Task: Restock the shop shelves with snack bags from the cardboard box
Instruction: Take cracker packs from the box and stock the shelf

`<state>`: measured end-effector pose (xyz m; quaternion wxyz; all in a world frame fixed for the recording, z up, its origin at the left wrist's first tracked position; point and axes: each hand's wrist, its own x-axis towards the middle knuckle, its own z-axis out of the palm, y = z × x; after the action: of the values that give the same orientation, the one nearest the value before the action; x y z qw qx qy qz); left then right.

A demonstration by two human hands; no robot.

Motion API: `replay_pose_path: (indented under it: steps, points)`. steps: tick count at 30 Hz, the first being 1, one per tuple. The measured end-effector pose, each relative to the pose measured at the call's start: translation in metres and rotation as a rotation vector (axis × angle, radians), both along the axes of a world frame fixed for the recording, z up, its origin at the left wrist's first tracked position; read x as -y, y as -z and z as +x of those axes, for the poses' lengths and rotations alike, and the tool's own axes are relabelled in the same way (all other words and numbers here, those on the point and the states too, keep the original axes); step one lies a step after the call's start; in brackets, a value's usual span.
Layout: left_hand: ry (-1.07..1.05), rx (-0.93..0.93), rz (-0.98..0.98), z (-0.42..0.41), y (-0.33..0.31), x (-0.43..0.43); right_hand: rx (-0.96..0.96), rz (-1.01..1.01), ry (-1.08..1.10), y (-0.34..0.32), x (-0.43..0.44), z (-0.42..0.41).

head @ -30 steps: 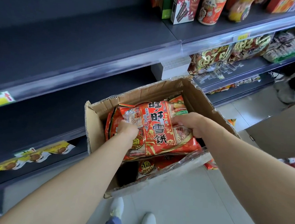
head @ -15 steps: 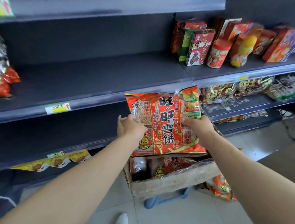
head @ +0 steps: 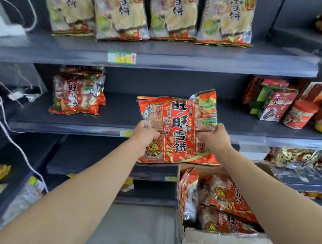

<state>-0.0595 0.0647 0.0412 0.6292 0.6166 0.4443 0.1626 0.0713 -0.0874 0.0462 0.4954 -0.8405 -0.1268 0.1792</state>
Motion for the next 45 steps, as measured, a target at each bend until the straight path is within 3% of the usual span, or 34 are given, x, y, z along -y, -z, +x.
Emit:
replay_pose_path:
  steps: [4,22,31,39,45]
  points:
    - [-0.037,-0.008,0.028,-0.025,-0.003,-0.055,0.113,-0.163,-0.08,0.003,-0.061,-0.01]
    - [-0.17,0.098,0.177,0.009,0.033,-0.286,0.087,-0.066,-0.088,0.041,-0.303,0.017]
    - [-0.184,0.102,0.243,0.058,0.074,-0.35,0.134,-0.034,-0.041,0.088,-0.356,0.049]
    - [-0.144,0.16,0.264,0.102,0.074,-0.405,0.143,0.009,-0.021,0.077,-0.407,0.084]
    - [-0.13,0.045,0.322,0.118,0.08,-0.422,0.069,0.118,-0.029,0.082,-0.431,0.098]
